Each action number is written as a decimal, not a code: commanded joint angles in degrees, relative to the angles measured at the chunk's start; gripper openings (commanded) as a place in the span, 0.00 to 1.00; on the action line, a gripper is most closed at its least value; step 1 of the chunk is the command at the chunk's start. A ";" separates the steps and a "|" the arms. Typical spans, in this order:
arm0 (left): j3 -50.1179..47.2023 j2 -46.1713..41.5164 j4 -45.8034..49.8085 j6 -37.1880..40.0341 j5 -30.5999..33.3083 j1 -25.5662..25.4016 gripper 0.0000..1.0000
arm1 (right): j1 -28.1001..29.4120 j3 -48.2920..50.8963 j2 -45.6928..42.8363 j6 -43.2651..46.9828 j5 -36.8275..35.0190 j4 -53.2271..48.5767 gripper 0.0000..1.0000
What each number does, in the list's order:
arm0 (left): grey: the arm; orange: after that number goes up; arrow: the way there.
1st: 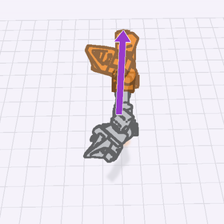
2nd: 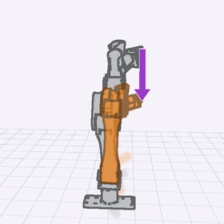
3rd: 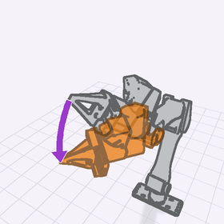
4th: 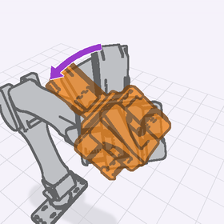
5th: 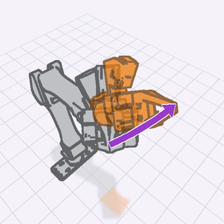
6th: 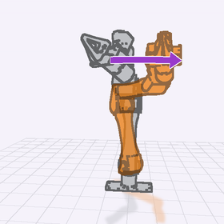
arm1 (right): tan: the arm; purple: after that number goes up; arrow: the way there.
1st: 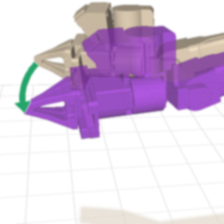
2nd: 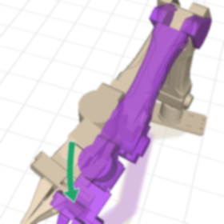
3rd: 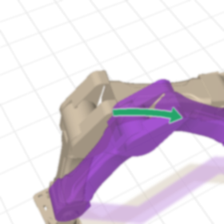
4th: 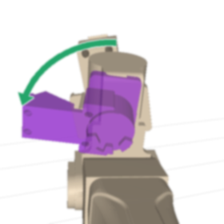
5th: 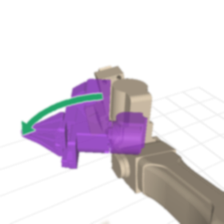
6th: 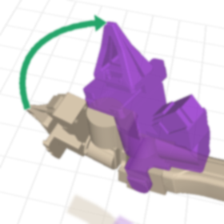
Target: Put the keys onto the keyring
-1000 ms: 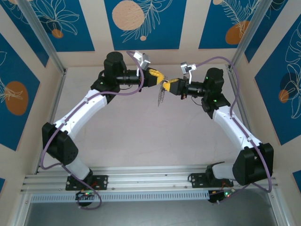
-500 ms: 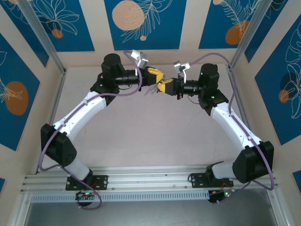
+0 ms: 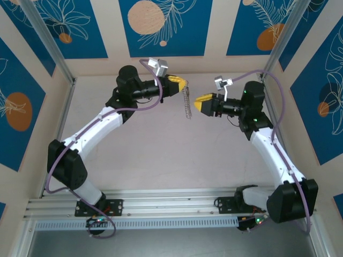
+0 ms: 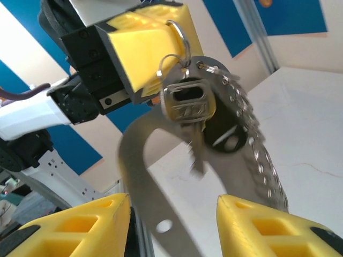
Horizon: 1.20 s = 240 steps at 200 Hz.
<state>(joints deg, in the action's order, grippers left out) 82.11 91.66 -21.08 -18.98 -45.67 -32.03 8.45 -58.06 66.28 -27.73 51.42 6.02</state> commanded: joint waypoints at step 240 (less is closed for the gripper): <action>-7.90 2.71 -36.09 -21.88 2.87 -0.92 0.00 | 11.63 -1.98 2.91 -14.14 -26.88 21.31 0.34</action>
<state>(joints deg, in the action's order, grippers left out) 73.41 93.14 -52.07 -39.16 -43.79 -32.49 18.50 -61.39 71.44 -44.42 25.63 27.40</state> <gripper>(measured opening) 0.038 0.345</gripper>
